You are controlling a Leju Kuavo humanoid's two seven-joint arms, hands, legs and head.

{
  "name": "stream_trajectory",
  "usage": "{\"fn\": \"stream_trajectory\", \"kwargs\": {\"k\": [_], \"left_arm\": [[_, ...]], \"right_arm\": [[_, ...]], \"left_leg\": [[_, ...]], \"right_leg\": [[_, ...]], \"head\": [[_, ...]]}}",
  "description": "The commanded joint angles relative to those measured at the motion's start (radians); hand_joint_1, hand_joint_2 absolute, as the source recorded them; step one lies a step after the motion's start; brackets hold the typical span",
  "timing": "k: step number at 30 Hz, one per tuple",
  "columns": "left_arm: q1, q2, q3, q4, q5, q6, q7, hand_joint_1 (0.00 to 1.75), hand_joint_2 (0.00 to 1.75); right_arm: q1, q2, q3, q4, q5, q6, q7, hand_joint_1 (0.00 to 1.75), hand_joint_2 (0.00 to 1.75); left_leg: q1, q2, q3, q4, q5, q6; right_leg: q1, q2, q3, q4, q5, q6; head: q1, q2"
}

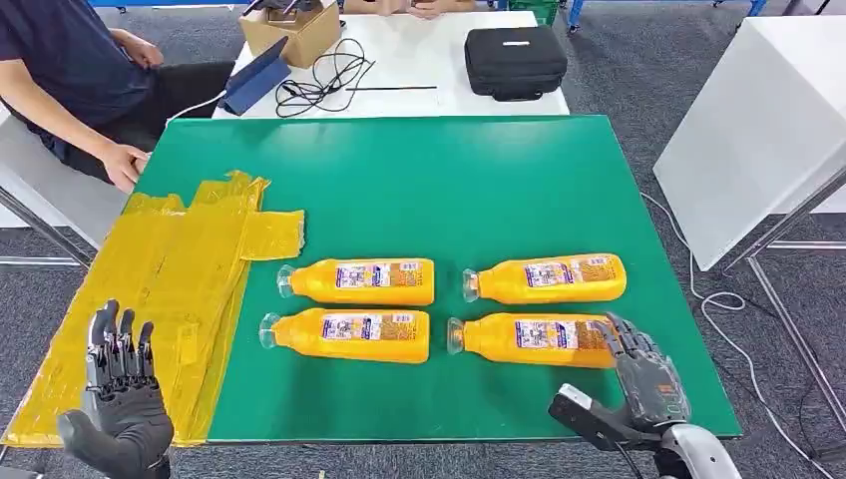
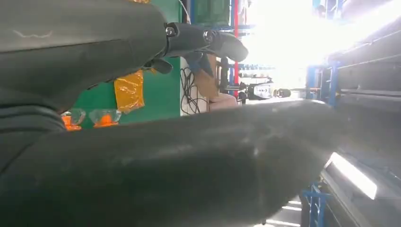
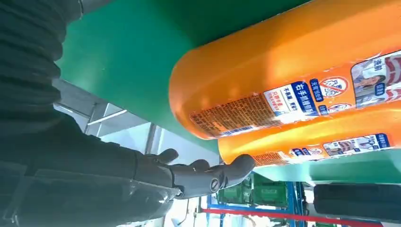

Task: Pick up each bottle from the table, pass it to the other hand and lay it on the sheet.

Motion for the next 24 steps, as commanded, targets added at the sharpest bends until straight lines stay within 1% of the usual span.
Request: {"fn": "stream_trajectory", "kwargs": {"k": [1, 2, 6, 8, 9, 12, 13, 15, 16, 17, 18, 21, 23, 24], "left_arm": [[0.002, 0.045, -0.022, 0.037, 0.013, 0.022, -0.004, 0.00, 0.00], [0.001, 0.045, -0.021, 0.036, 0.014, 0.020, -0.004, 0.00, 0.00], [-0.020, 0.046, -0.022, 0.048, 0.016, 0.018, 0.003, 0.00, 0.00], [-0.020, 0.046, -0.022, 0.048, 0.016, 0.018, 0.003, 0.00, 0.00], [-0.020, 0.046, -0.022, 0.048, 0.016, 0.018, 0.003, 0.00, 0.00], [-0.036, 0.048, -0.027, 0.061, 0.016, 0.015, 0.009, 0.00, 0.00], [-0.041, 0.048, -0.029, 0.066, 0.016, 0.014, 0.010, 0.00, 0.00], [-0.051, 0.047, -0.030, 0.072, 0.015, 0.017, 0.014, 0.00, 0.00], [-0.052, 0.046, -0.029, 0.071, 0.015, 0.020, 0.016, 0.00, 0.00], [-0.053, 0.045, -0.028, 0.071, 0.015, 0.022, 0.017, 0.00, 0.00], [-0.053, 0.045, -0.028, 0.071, 0.015, 0.022, 0.017, 0.00, 0.00], [-0.053, 0.045, -0.028, 0.071, 0.015, 0.022, 0.017, 0.00, 0.00], [-0.050, 0.045, -0.025, 0.069, 0.016, 0.023, 0.017, 0.00, 0.00], [-0.050, 0.044, -0.025, 0.069, 0.017, 0.022, 0.017, 0.00, 0.00]], "right_arm": [[-0.132, 0.034, 0.070, 0.126, 0.015, 0.029, 0.000, 0.00, 1.75], [-0.148, 0.035, 0.080, 0.129, 0.019, 0.040, 0.008, 0.00, 1.75], [-0.190, 0.038, 0.094, 0.159, 0.018, 0.058, 0.016, 0.00, 1.75], [-0.190, 0.038, 0.094, 0.159, 0.018, 0.058, 0.016, 0.00, 1.75], [-0.190, 0.038, 0.094, 0.159, 0.018, 0.058, 0.016, 0.00, 1.75], [-0.202, 0.043, 0.105, 0.178, 0.018, 0.059, 0.016, 0.00, 1.75], [-0.208, 0.048, 0.111, 0.184, 0.019, 0.057, 0.017, 0.00, 1.75], [-0.221, 0.054, 0.132, 0.210, 0.018, 0.057, 0.016, 0.00, 1.75], [-0.228, 0.053, 0.147, 0.222, 0.019, 0.060, 0.018, 0.00, 1.75], [-0.231, 0.053, 0.154, 0.228, 0.020, 0.063, 0.022, 0.00, 1.75], [-0.231, 0.053, 0.154, 0.228, 0.020, 0.063, 0.022, 0.00, 1.75], [-0.231, 0.053, 0.154, 0.228, 0.020, 0.063, 0.022, 0.00, 1.75], [-0.233, 0.053, 0.156, 0.232, 0.020, 0.066, 0.026, 0.00, 1.75], [-0.236, 0.051, 0.160, 0.239, 0.019, 0.073, 0.033, 0.00, 1.75]], "left_leg": [[0.001, 0.006, 0.006, -0.002, -0.002, -0.001], [0.000, 0.005, 0.004, -0.001, -0.001, -0.001], [0.000, 0.002, 0.003, -0.001, 0.000, 0.000], [0.001, 0.004, 0.006, -0.002, -0.002, -0.001], [0.000, 0.002, 0.004, -0.002, 0.000, 0.000], [0.000, 0.002, 0.004, -0.002, -0.001, 0.000], [0.001, 0.003, 0.008, -0.001, -0.003, -0.001], [0.000, 0.001, 0.003, -0.001, 0.000, 0.000], [0.001, 0.003, 0.007, -0.002, -0.002, -0.001], [0.000, 0.003, 0.004, -0.002, 0.000, -0.001], [0.001, 0.003, 0.006, -0.002, -0.001, -0.001], [0.000, 0.001, 0.002, -0.001, 0.000, 0.000], [0.001, 0.001, 0.005, -0.001, -0.001, -0.001], [0.000, 0.001, 0.002, -0.001, 0.000, 0.000]], "right_leg": [[0.001, 0.004, 0.006, -0.003, 0.000, 0.002], [0.000, 0.004, 0.003, -0.002, 0.001, 0.001], [0.000, 0.001, 0.002, -0.001, 0.000, 0.001], [0.001, 0.002, 0.006, -0.003, 0.000, 0.002], [0.000, 0.001, 0.003, -0.002, 0.000, 0.001], [0.000, 0.000, 0.004, -0.002, 0.000, 0.001], [0.001, 0.000, 0.008, -0.004, -0.001, 0.002], [0.000, 0.000, 0.003, -0.002, 0.000, 0.001], [0.001, 0.001, 0.007, -0.003, -0.001, 0.002], [0.000, 0.001, 0.004, -0.002, 0.000, 0.001], [0.001, 0.001, 0.006, -0.003, 0.000, 0.002], [0.000, 0.000, 0.002, -0.001, 0.000, 0.001], [0.001, -0.001, 0.006, -0.003, -0.001, 0.002], [0.000, 0.000, 0.002, -0.001, 0.000, 0.001]], "head": [[0.000, 0.000], [0.000, 0.000], [0.000, 0.000], [0.000, 0.000], [0.000, 0.000], [0.000, 0.000], [0.000, 0.000], [0.000, 0.000], [0.000, 0.000], [0.000, 0.000], [0.000, 0.000], [0.000, 0.000], [0.000, 0.000], [0.000, 0.000]]}}
